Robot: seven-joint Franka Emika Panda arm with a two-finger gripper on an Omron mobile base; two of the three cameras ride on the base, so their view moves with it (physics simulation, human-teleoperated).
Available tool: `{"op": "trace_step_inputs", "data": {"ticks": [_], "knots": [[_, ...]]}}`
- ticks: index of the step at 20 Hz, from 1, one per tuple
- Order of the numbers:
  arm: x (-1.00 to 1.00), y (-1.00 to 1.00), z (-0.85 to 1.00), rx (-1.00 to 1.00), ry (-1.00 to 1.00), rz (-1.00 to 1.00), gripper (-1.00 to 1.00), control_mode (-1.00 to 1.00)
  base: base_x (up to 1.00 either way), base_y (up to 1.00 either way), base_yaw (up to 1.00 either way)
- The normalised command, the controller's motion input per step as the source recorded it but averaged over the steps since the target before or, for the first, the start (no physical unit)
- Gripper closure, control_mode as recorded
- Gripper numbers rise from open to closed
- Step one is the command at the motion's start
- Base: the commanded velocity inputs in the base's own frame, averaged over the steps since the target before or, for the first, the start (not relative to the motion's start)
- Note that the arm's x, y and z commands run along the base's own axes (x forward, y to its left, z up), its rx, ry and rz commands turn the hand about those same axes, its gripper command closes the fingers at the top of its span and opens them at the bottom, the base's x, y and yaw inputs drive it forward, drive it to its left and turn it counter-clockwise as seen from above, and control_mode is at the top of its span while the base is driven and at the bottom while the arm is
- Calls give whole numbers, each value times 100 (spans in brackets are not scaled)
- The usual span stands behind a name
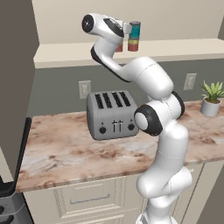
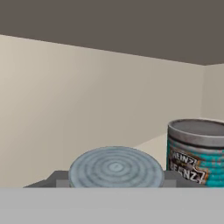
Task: Stack two cans on top of the other two cans in the cabinet.
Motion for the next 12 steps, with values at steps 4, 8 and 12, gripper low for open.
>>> {"op": "trace_step_inputs", "data": {"ticks": [4, 8, 12], "knots": [[0, 0, 0, 0, 0, 0, 100, -100, 0, 0, 0], [0, 0, 0, 0, 0, 0, 100, -100, 0, 0, 0], [0, 0, 0, 0, 0, 0, 100, -100, 0, 0, 0]]}}
